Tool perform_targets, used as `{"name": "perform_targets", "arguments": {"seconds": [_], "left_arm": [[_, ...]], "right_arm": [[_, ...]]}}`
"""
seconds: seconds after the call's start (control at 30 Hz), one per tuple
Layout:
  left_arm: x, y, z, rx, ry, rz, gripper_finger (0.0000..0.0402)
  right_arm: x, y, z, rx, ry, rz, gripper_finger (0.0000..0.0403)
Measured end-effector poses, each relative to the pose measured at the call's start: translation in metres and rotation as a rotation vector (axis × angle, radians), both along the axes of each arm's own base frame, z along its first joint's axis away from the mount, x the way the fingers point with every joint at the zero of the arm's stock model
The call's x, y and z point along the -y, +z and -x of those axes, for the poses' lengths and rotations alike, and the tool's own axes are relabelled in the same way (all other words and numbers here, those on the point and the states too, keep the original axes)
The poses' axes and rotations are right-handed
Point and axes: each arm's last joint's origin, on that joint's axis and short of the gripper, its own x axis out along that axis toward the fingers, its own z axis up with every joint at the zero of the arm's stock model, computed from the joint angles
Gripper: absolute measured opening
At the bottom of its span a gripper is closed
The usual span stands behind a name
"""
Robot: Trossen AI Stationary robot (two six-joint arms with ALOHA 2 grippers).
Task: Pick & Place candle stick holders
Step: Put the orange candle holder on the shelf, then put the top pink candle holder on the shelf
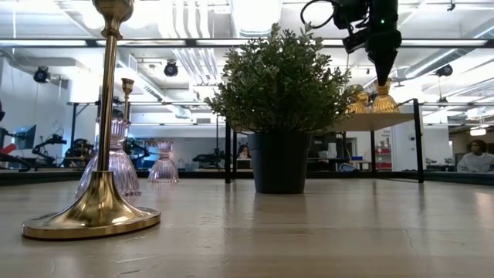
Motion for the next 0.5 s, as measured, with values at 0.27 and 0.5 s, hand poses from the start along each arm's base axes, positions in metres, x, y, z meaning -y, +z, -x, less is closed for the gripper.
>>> {"name": "perform_targets", "arguments": {"seconds": [0.27, 0.5], "left_arm": [[0.000, 0.000, 0.000, 0.000, 0.000, 0.000, 0.0030], [0.000, 0.000, 0.000, 0.000, 0.000, 0.000, 0.0030]], "right_arm": [[-0.003, 0.007, 0.005, 0.023, -0.002, 0.031, 0.0102], [-0.012, 0.019, 0.014, 0.068, 0.001, 0.069, 0.0122]]}}
